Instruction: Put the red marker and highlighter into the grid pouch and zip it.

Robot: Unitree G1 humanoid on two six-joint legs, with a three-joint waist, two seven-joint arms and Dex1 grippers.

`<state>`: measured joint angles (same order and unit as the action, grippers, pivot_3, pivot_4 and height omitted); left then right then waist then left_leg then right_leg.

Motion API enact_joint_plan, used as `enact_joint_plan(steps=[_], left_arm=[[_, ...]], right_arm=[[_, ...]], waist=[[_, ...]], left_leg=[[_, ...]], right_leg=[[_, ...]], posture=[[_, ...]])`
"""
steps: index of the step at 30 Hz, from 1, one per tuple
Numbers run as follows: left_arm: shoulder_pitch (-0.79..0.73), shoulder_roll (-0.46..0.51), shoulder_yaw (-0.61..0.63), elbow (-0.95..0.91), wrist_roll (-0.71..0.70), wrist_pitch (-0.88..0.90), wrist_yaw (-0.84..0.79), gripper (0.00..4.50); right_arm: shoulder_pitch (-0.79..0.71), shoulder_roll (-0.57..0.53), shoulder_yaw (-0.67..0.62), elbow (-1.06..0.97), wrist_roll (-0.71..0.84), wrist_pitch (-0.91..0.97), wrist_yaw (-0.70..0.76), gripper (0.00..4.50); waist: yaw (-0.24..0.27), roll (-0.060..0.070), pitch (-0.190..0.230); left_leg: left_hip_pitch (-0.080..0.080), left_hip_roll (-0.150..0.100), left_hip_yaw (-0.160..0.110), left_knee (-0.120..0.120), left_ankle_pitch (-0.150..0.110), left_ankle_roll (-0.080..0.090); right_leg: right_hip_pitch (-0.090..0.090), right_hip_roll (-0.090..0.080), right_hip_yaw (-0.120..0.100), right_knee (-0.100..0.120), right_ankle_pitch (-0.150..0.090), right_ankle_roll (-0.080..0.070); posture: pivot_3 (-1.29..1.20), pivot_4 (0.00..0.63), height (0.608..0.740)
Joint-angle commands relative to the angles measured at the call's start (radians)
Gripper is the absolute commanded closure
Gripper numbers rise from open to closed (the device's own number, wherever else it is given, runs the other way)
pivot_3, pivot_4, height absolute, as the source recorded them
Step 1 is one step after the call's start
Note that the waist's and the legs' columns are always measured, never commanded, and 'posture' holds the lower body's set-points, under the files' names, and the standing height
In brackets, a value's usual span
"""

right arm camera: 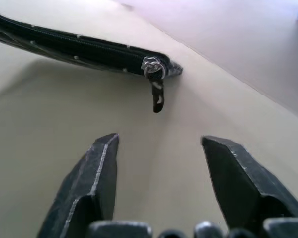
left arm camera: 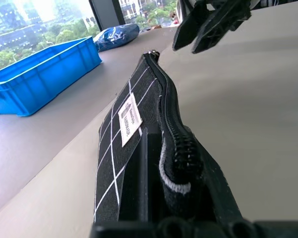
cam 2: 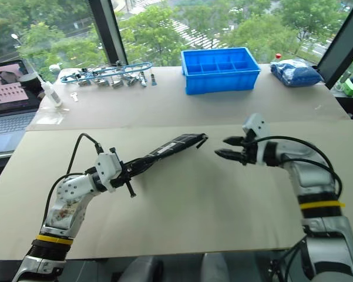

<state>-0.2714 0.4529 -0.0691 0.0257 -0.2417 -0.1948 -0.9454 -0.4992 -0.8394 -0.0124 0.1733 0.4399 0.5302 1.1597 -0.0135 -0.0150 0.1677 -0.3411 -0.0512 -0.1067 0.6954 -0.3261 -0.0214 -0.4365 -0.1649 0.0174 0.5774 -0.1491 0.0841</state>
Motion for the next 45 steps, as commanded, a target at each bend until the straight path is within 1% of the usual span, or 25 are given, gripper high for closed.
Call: enact_joint_plan(steps=[1, 5, 8, 11, 15, 19, 23, 25, 26, 27, 28, 29, 30, 31, 33, 35, 36, 39, 41, 43, 45], left_arm=[[-0.064, 0.015, -0.011, 0.037, -0.02, -0.053, -0.073, 4.5], [-0.12, 0.02, -0.038, 0.093, -0.025, -0.089, -0.161, 4.5], [-0.169, 0.024, -0.075, 0.146, -0.032, -0.132, -0.27, 4.5], [-0.204, 0.02, -0.105, 0.188, -0.04, -0.173, -0.357, 4.5], [-0.241, 0.002, -0.122, 0.28, -0.026, -0.244, -0.409, 4.5], [-0.267, -0.027, -0.128, 0.347, -0.028, -0.311, -0.438, 4.5], [-0.306, -0.046, -0.142, 0.434, -0.004, -0.388, -0.47, 4.5], [-0.324, -0.054, -0.142, 0.479, 0.004, -0.405, -0.472, 3.75], [-0.332, -0.056, -0.14, 0.501, 0.011, -0.424, -0.469, 3.58], [-0.335, -0.053, -0.136, 0.517, 0.006, -0.414, -0.476, 3.14], [-0.337, -0.051, -0.134, 0.527, 0.002, -0.407, -0.481, 2.89], [-0.336, -0.048, -0.122, 0.537, 0.006, -0.412, -0.462, 2.45], [-0.336, -0.048, -0.115, 0.544, 0.008, -0.416, -0.448, 2.18], [-0.333, -0.044, -0.105, 0.543, 0.016, -0.412, -0.42, 1.69], [-0.318, -0.031, -0.094, 0.526, 0.027, -0.393, -0.379, 0.9], [-0.286, -0.006, -0.092, 0.474, 0.026, -0.33, -0.362, 0.17], [-0.225, 0.03, -0.074, 0.373, -0.022, -0.195, -0.343, 0.01], [-0.059, 0.13, -0.021, 0.124, -0.148, 0.187, -0.268, 0.01], [0.037, 0.189, 0.032, 0.012, -0.241, 0.421, -0.201, 0.01], [0.115, 0.219, 0.108, -0.073, -0.336, 0.595, -0.12, 0.01], [0.156, 0.219, 0.178, -0.13, -0.401, 0.703, -0.04, 0.01]], right_arm=[[0.045, -0.085, -0.168, -0.058, 0.089, 0.035, 0.043, 1.19], [0.135, -0.123, -0.314, -0.142, 0.187, 0.091, 0.056, 1.19], [0.228, -0.127, -0.365, -0.235, 0.212, 0.113, 0.034, 1.19], [0.283, -0.108, -0.366, -0.297, 0.207, 0.122, -0.015, 1.19], [0.326, -0.074, -0.36, -0.373, 0.221, 0.146, -0.073, 1.19], [0.341, -0.055, -0.368, -0.402, 0.247, 0.169, -0.103, 1.19], [0.324, -0.047, -0.34, -0.402, 0.246, 0.174, -0.119, 1.19], [0.309, -0.045, -0.323, -0.393, 0.242, 0.174, -0.124, 1.1], [0.306, -0.047, -0.315, -0.389, 0.237, 0.171, -0.123, 1.1], [0.304, -0.047, -0.306, -0.387, 0.232, 0.168, -0.124, 1.1], [0.303, -0.047, -0.301, -0.384, 0.228, 0.166, -0.124, 1.1], [0.305, -0.049, -0.297, -0.383, 0.224, 0.164, -0.123, 1.1], [0.307, -0.05, -0.294, -0.381, 0.221, 0.162, -0.121, 1.1], [0.309, -0.052, -0.293, -0.379, 0.22, 0.161, -0.12, 1.1], [0.309, -0.055, -0.294, -0.373, 0.217, 0.158, -0.119, 1.1], [0.308, -0.057, -0.297, -0.361, 0.213, 0.153, -0.118, 1.1], [0.307, -0.062, -0.303, -0.35, 0.21, 0.149, -0.116, 1.1], [0.297, -0.073, -0.308, -0.3, 0.184, 0.124, -0.118, 1.1], [0.284, -0.078, -0.304, -0.249, 0.159, 0.099, -0.12, 1.1], [0.268, -0.08, -0.301, -0.194, 0.139, 0.076, -0.117, 1.1], [0.254, -0.08, -0.294, -0.152, 0.123, 0.057, -0.113, 1.1]], waist=[[0.001, 0.0, 0.0], [0.001, 0.0, 0.0], [-0.002, 0.0, 0.0], [-0.002, 0.0, 0.0], [0.0, 0.0, 0.0], [0.002, 0.0, 0.0], [0.002, 0.0, 0.0], [0.002, 0.0, 0.0], [0.002, 0.0, 0.0], [0.002, 0.0, 0.0], [0.001, 0.0, 0.0], [0.0, 0.0, 0.0], [-0.001, 0.0, 0.0], [-0.001, 0.0, 0.0], [0.0, 0.0, 0.0], [-0.001, 0.0, 0.0], [-0.004, 0.0, 0.0], [-0.015, 0.0, 0.0], [-0.02, 0.0, 0.0], [-0.021, 0.0, 0.0], [-0.015, 0.0, 0.0]], left_leg=[[0.0, 0.0, 0.0, 0.0, 0.0, 0.0], [0.0, 0.0, 0.0, 0.0, -0.001, 0.001], [0.001, 0.0, 0.0, 0.0, -0.001, 0.001], [0.001, 0.0, 0.0, 0.001, -0.001, 0.002], [0.001, 0.0, 0.0, 0.001, -0.001, 0.002], [0.001, 0.0, 0.0, 0.002, -0.001, 0.002], [0.001, 0.0, 0.0, 0.002, -0.001, 0.002], [0.002, 0.0, 0.0, 0.002, -0.001, 0.002], [0.003, 0.0, 0.0, 0.002, -0.001, 0.002], [0.003, 0.0, 0.0, 0.002, -0.001, 0.002], [0.003, 0.0, 0.0, 0.002, -0.001, 0.002], [0.003, 0.0, 0.0, 0.002, -0.001, 0.002], [0.003, 0.0, 0.0, 0.002, -0.001, 0.002], [0.003, 0.0, 0.0, 0.002, -0.001, 0.003], [0.003, 0.0, 0.0, 0.002, -0.001, 0.002], [0.003, 0.0, 0.0, 0.002, -0.001, 0.002], [0.004, 0.0, 0.0, 0.002, -0.001, 0.002], [0.005, 0.001, 0.0, 0.001, -0.002, 0.003], [0.004, 0.001, 0.0, 0.0, -0.003, 0.005], [0.004, 0.001, 0.0, 0.0, -0.003, 0.005], [0.004, 0.001, 0.0, 0.001, -0.003, 0.005]], right_leg=[[0.0, 0.0, 0.0, 0.0, 0.0, 0.0], [0.0, 0.0, 0.0, 0.0, 0.0, 0.0], [0.001, 0.0, 0.0, 0.0, 0.0, 0.0], [0.001, 0.0, 0.0, 0.001, 0.0, 0.0], [0.002, 0.0, 0.0, 0.001, 0.0, 0.0], [0.002, 0.0, 0.0, 0.001, 0.0, 0.001], [0.003, 0.0, 0.0, 0.0, 0.001, 0.001], [0.004, 0.0, 0.0, 0.0, 0.001, 0.001], [0.005, 0.0, 0.0, 0.0, 0.001, 0.001], [0.005, 0.0, 0.0, 0.0, 0.0, 0.001], [0.005, 0.0, 0.0, 0.0, 0.0, 0.001], [0.005, 0.0, 0.0, 0.0, 0.0, 0.001], [0.005, 0.0, 0.0, 0.0, 0.0, 0.001], [0.005, 0.0, 0.0, 0.0, 0.0, 0.001], [0.005, 0.0, 0.0, 0.0, 0.0, 0.001], [0.005, 0.0, 0.0, 0.0, 0.001, 0.001], [0.005, 0.0, 0.0, 0.0, 0.0, 0.001], [0.005, 0.0, 0.0, 0.001, 0.0, 0.002], [0.003, 0.0, 0.0, 0.001, 0.0, 0.002], [0.003, 0.0, 0.0, 0.002, 0.0, 0.002], [0.003, 0.0, 0.0, 0.002, 0.0, 0.002]], posture=[[0.0, 0.15, 0.74], [0.0, 0.15, 0.74], [0.0, 0.15, 0.74], [0.0, 0.15, 0.74], [0.0, 0.15, 0.74], [0.0, 0.15, 0.74], [0.0, 0.15, 0.74], [0.0, 0.15, 0.74], [0.0, 0.15, 0.74], [0.0, 0.15, 0.74], [0.0, 0.15, 0.74], [0.0, 0.15, 0.74], [0.0, 0.15, 0.74], [0.0, 0.15, 0.74], [0.0, 0.15, 0.74], [0.0, 0.15, 0.74], [0.0, 0.15, 0.74], [0.0, 0.15, 0.74], [0.0, 0.15, 0.74], [0.0, 0.15, 0.74], [0.0, 0.15, 0.74]])
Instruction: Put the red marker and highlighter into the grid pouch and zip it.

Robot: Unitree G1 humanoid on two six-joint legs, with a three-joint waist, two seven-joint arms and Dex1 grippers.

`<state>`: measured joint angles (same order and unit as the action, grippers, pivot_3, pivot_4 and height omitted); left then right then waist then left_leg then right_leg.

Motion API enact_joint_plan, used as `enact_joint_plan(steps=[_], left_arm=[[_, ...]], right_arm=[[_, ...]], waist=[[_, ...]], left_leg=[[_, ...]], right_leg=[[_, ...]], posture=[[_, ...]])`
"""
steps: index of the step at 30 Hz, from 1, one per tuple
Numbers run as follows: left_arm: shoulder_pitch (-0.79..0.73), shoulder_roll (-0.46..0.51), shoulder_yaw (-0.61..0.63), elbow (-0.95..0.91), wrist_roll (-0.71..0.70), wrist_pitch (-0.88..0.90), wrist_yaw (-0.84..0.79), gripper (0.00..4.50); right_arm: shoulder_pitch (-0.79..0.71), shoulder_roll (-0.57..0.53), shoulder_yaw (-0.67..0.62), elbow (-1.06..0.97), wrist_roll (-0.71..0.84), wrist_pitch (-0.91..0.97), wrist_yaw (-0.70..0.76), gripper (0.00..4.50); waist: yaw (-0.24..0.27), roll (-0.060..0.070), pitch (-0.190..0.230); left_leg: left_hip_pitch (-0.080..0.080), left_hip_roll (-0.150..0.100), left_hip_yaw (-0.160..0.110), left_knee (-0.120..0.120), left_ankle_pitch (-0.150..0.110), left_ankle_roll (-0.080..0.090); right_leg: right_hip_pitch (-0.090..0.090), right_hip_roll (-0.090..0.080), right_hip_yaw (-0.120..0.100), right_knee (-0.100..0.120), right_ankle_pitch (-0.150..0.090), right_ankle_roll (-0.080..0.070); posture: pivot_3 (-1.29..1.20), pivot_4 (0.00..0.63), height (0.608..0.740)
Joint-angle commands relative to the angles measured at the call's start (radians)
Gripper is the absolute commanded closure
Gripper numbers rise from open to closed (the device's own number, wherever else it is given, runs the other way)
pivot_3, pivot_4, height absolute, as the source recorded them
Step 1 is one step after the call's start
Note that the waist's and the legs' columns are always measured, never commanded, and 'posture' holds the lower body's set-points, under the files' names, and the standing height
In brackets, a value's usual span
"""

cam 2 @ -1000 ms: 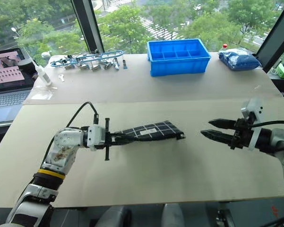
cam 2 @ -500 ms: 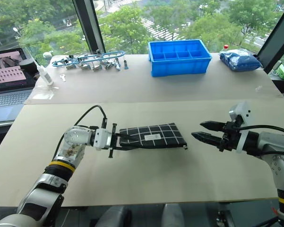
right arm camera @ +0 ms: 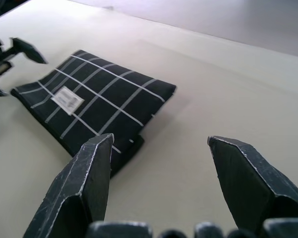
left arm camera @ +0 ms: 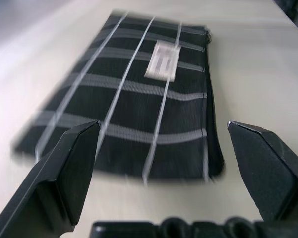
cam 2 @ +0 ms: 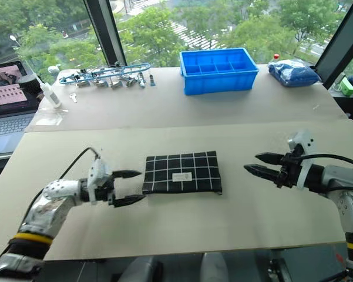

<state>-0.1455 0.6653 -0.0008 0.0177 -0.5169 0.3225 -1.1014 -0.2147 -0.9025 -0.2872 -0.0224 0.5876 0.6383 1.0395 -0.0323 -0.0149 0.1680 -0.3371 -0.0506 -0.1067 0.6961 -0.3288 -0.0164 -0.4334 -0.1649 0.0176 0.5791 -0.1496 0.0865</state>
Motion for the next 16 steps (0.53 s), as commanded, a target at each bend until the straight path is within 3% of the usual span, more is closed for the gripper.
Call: enact_joint_plan(steps=[1, 8, 16], left_arm=[[0.052, -0.012, 0.177, -0.155, -0.166, 0.229, 0.196, 0.01], [0.161, -0.093, 0.489, -0.22, -0.314, 0.351, 0.472, 0.01], [0.209, -0.123, 0.582, -0.19, -0.285, 0.292, 0.551, 0.01]], right_arm=[[-0.039, -0.014, -0.017, 0.07, -0.035, -0.064, 0.007, 1.1], [-0.092, 0.026, 0.005, 0.208, -0.076, -0.128, 0.004, 1.1], [-0.112, 0.044, 0.038, 0.297, -0.127, -0.179, 0.016, 1.1]], waist=[[0.008, 0.0, 0.0], [0.011, 0.0, 0.0], [0.021, 0.0, 0.0]], left_leg=[[0.0, 0.0, 0.0, 0.0, 0.0, 0.0], [0.001, 0.0, 0.0, -0.001, 0.002, -0.003], [0.001, 0.0, 0.0, 0.0, 0.002, -0.003]], right_leg=[[0.0, 0.0, 0.0, 0.0, 0.0, 0.0], [0.0, 0.0, 0.0, -0.001, 0.0, -0.002], [0.0, 0.0, 0.0, -0.001, 0.0, -0.002]], posture=[[0.0, 0.15, 0.74], [0.0, 0.15, 0.74], [0.0, 0.15, 0.74]])
